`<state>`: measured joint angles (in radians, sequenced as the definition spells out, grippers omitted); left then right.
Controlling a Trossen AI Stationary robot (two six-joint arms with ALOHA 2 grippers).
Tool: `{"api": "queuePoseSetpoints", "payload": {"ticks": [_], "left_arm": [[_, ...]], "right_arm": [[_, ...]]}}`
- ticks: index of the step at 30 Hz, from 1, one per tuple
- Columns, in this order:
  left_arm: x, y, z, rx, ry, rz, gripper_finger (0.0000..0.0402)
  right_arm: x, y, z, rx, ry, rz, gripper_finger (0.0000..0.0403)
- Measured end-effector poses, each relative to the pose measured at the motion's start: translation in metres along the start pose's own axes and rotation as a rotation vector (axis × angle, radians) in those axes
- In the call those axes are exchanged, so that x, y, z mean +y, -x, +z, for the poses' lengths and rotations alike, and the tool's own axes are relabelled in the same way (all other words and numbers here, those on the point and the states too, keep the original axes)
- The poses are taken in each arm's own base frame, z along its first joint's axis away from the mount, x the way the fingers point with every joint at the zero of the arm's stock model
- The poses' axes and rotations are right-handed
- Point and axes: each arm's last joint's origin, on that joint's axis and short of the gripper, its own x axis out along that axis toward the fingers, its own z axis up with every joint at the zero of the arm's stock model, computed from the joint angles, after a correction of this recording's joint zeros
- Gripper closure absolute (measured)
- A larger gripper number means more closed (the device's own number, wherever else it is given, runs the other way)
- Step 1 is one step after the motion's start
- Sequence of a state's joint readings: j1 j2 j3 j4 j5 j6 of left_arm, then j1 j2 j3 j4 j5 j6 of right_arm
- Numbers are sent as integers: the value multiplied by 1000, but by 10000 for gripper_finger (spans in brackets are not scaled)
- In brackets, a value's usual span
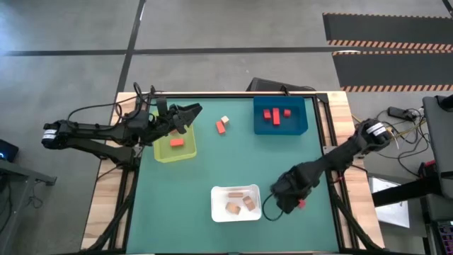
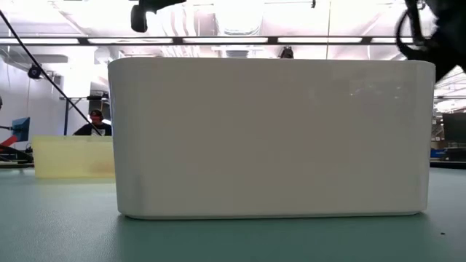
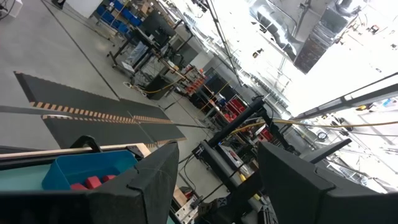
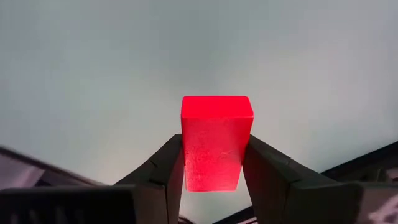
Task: Sort & place blocks by color
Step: Put the red block into the blue bin
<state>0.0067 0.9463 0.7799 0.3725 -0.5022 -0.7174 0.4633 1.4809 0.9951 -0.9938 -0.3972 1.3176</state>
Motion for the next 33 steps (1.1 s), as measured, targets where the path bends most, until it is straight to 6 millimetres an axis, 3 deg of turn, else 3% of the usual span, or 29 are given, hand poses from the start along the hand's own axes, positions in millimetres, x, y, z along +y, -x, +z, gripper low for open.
{"api": "queuePoseSetpoints", "payload": {"ticks": [12,18,26,33], "left_arm": [[0,0,0,-4,0,4,198],[1,0,1,-20,0,23,198],[1,0,1,-37,2,40,198],[1,0,1,-40,9,41,198]], "right_arm": [[-46,70,43,-142,-42,170,278],[-64,112,70,-249,5,154,277],[-85,158,121,-294,168,75,277],[-113,182,173,-268,285,-47,277]]}}
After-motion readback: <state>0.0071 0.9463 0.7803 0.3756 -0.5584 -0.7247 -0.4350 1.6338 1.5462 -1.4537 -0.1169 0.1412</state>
